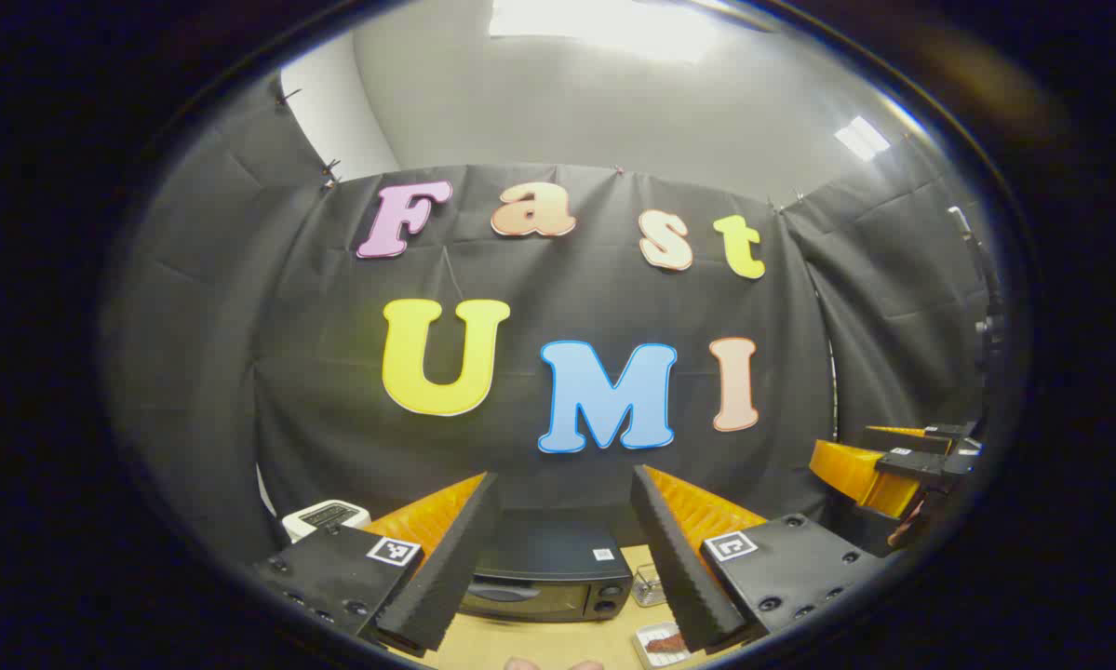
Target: Open the electric oven with the left hand, put the food in, and close the electric oven.
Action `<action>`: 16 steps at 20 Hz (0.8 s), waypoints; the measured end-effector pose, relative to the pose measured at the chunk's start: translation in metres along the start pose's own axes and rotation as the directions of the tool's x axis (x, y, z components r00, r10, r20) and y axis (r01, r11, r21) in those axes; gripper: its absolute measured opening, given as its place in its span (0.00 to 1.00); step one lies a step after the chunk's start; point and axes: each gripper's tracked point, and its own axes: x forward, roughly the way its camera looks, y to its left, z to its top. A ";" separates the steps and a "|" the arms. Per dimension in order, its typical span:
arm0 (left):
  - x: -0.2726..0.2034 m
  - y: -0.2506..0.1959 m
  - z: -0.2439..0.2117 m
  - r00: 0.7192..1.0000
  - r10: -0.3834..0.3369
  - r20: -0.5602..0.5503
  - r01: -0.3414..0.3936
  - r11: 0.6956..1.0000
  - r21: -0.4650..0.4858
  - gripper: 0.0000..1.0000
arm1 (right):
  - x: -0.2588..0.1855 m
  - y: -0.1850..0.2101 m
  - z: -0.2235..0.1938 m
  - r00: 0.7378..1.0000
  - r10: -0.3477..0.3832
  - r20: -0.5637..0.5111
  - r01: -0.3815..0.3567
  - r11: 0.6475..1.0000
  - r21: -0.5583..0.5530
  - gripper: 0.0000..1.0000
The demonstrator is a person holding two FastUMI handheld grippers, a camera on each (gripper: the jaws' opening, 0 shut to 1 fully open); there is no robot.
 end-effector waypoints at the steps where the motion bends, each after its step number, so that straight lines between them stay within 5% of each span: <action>1: -0.001 0.000 0.000 1.000 0.001 -0.003 -0.001 1.000 0.004 0.95 | -0.001 0.000 -0.001 1.000 -0.001 -0.002 0.001 1.000 0.001 0.96; 16: 0.009 0.005 -0.027 0.998 -0.036 -0.054 0.035 0.999 -0.027 0.95 | -0.005 0.004 -0.019 0.999 -0.017 -0.040 0.017 1.000 0.000 0.97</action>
